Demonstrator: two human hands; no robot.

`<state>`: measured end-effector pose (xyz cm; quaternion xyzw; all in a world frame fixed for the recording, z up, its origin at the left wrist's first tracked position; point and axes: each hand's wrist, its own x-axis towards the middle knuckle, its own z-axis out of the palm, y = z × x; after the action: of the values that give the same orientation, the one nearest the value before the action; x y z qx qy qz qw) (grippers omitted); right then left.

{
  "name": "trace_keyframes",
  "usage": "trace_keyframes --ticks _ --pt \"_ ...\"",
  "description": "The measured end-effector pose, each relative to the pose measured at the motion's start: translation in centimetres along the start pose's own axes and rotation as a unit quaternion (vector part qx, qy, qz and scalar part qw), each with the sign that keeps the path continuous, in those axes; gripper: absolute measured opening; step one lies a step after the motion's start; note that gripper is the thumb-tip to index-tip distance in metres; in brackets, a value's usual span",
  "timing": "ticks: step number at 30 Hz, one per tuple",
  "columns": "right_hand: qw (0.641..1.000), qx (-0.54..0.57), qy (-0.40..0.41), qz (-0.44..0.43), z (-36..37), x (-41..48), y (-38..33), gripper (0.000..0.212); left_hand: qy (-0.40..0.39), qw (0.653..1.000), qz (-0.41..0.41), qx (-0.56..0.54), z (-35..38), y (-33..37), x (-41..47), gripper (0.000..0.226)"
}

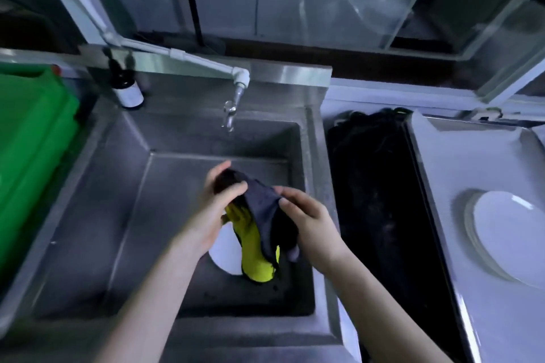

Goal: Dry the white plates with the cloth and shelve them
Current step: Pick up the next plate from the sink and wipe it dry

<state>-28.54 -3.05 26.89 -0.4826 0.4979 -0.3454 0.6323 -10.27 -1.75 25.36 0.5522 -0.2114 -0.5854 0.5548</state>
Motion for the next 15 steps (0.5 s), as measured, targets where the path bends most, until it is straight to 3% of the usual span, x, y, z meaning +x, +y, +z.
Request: trace_keyframes --ticks 3,5,9,12,15 --pt "0.993 0.095 -0.024 0.058 4.7 2.1 0.6 0.026 -0.073 0.993 -0.095 0.009 -4.4 -1.7 -0.1 0.066" --pt "0.983 0.135 -0.049 0.118 6.6 3.3 1.6 0.025 -0.098 0.989 -0.099 -0.049 -6.4 -3.6 0.2 0.061" --pt "0.966 0.136 -0.089 0.202 7.9 5.0 4.2 0.023 0.001 0.991 -0.127 -0.048 -9.2 -6.7 1.1 0.031" --pt "0.97 0.054 -0.018 0.238 7.2 6.8 7.0 0.018 0.086 0.981 -0.175 0.004 -11.6 -9.0 3.3 0.017" --pt "0.953 -0.036 0.074 0.293 5.6 9.1 11.2 0.014 0.144 0.953 -0.197 0.179 -14.2 -11.3 6.0 0.04"
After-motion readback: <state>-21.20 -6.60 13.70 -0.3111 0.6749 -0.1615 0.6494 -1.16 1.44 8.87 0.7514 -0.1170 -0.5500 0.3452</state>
